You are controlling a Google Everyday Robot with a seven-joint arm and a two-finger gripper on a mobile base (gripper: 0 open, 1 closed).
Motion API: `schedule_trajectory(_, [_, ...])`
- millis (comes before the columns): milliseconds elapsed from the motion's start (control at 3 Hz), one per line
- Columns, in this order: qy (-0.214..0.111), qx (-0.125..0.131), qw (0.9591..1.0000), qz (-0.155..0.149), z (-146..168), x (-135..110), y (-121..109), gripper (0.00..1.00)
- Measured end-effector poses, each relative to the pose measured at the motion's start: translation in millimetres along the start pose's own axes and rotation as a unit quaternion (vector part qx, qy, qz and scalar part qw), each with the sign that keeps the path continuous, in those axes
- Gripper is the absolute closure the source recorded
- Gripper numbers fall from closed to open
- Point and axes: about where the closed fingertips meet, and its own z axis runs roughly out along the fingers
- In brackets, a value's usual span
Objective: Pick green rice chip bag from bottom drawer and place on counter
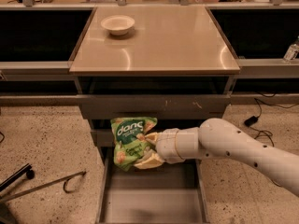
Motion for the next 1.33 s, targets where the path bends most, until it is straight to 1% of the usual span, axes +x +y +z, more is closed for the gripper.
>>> schedule_trajectory(333, [0.000,0.000,1.0000,-0.001,-0.2,-0.7,-0.3,1.00])
schedule_trajectory(667, [0.000,0.012,0.9995,-0.030,-30.8,-42.0,-31.9,1.00])
schedule_trajectory(1000, [0.003,0.011,0.9979,-0.064,-75.8,-110.8,-71.2,1.00])
schedule_trajectory(1333, [0.021,0.032,0.9953,-0.089,-114.0,-164.3,-116.7,1.00])
